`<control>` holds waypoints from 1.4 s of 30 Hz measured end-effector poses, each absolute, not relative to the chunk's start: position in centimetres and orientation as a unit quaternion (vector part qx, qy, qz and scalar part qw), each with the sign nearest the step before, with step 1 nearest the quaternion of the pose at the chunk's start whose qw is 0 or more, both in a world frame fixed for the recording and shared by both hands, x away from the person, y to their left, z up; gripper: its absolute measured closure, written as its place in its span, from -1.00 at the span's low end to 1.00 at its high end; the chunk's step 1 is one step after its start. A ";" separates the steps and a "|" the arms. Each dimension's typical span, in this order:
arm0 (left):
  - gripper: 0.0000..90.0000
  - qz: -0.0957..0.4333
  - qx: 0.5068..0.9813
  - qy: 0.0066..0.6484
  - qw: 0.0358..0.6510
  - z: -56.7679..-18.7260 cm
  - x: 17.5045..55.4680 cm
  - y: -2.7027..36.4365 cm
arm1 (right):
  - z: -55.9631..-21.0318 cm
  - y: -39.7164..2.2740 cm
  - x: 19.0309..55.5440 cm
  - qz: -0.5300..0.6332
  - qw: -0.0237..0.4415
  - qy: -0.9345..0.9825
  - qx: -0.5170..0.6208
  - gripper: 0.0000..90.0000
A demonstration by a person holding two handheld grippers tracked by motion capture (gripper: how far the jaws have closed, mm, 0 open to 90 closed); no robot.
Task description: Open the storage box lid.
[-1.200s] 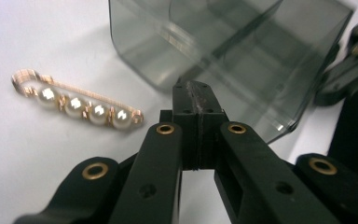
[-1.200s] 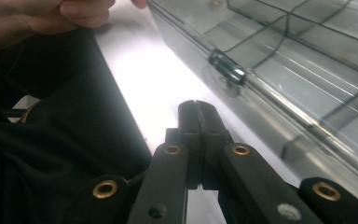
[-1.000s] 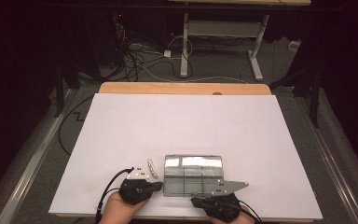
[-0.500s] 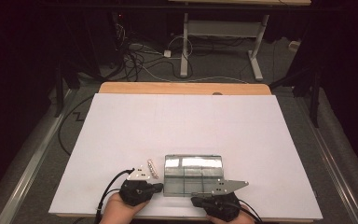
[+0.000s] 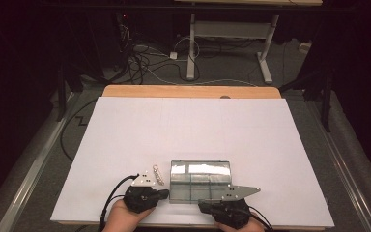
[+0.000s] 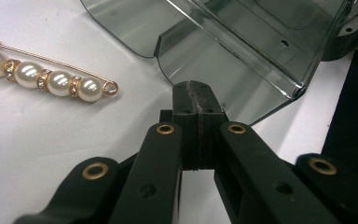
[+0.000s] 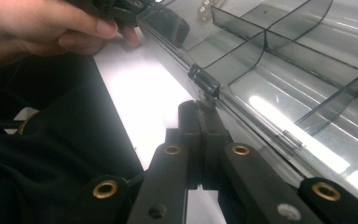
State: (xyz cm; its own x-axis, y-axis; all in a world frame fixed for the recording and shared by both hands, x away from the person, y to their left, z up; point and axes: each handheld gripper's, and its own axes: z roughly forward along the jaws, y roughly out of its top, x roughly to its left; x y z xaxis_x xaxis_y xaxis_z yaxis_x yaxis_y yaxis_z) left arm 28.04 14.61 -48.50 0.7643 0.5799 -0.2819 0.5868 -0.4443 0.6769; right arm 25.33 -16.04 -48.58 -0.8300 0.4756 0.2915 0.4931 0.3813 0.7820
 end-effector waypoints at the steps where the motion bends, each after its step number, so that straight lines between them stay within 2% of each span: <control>1: 0.93 -0.005 0.850 0.343 0.400 -48.5 28.1 14.6 | -48.6 -16.0 25.4 -0.475 0.011 -0.830 -0.291 1.00; 33: 0.93 -0.004 0.850 0.341 0.401 -48.4 28.0 14.6 | -48.2 -16.0 25.1 -0.474 -0.009 -0.834 -0.283 1.00; 34: 0.93 -0.012 0.839 0.357 0.411 -48.5 27.8 14.4 | -48.2 -16.0 25.0 -0.476 -0.009 -0.833 -0.283 1.00; 42: 0.93 -0.005 0.851 0.341 0.400 -48.5 28.1 14.6 | -48.1 -16.0 25.0 -0.477 -0.007 -0.833 -0.280 1.00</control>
State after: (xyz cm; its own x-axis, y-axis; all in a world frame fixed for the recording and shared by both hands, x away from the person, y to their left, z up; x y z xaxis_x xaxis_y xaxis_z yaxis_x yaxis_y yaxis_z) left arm 28.06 14.62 -48.47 0.7676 0.5760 -0.2810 0.5836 -0.4470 0.6780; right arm 24.99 -15.95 -48.13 -0.8432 0.4736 0.2545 0.4593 0.3885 0.7988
